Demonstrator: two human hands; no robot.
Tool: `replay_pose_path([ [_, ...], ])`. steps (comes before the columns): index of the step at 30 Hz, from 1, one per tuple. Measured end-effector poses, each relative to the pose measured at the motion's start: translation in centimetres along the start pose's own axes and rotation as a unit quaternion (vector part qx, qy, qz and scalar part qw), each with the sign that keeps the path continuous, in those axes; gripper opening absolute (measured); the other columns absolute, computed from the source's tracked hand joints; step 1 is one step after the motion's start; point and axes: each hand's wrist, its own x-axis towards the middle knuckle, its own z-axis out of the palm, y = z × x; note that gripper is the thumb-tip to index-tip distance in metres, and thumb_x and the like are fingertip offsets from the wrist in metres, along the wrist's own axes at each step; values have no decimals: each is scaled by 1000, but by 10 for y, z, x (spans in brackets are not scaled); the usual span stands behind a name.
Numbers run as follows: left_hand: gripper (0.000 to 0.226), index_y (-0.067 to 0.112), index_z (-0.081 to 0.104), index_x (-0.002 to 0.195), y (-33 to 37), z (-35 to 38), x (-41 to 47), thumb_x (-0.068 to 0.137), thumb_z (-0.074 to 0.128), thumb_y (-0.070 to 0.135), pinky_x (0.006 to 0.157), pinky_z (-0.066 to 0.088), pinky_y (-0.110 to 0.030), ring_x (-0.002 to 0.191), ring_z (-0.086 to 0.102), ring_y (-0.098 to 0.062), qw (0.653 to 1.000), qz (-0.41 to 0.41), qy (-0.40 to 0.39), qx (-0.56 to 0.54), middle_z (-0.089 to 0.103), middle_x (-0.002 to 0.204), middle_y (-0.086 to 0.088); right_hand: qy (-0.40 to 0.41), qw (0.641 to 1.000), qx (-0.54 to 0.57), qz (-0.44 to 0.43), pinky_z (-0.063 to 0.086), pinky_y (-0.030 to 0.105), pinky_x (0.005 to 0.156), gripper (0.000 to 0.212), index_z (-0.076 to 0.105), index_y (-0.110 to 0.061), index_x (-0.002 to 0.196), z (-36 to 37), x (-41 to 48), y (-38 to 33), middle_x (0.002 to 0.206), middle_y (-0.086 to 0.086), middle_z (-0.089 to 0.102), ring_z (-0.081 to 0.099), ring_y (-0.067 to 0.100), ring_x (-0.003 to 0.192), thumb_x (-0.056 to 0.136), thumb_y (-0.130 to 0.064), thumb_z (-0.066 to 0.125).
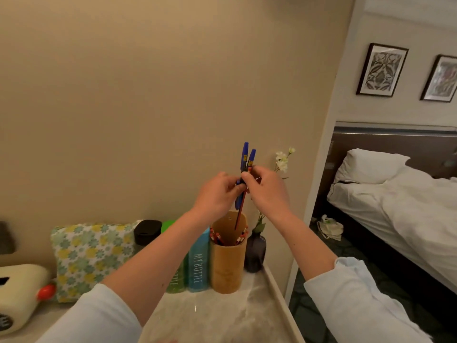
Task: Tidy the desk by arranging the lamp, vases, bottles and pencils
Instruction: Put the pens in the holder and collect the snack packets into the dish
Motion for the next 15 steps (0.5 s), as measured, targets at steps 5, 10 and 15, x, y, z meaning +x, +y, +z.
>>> replay_pose_path([
  [5,20,25,70,88,-31,22,1,91,56,38,66,46,-39,77,56,-18,997,-20,13,74,61,82,2,-16,1000,-16,-9,35,20,58,14,59,-27,86,30,-1,42,79,-14,52,51,5,73,95,-34,50],
  [10,20,23,72,90,-43,28,-5,90,59,38,63,40,-32,81,51,-13,994,4,63,85,55,87,5,-11,1000,10,-20,34,17,57,15,55,-28,82,44,-3,55,76,-15,51,50,-1,71,95,-32,50],
  [15,28,14,68,81,-35,19,3,90,58,38,62,45,-37,74,55,-16,995,1,69,66,56,83,2,5,999,21,-48,32,18,55,20,51,-30,77,43,9,45,76,-13,51,50,-1,71,96,-33,48],
])
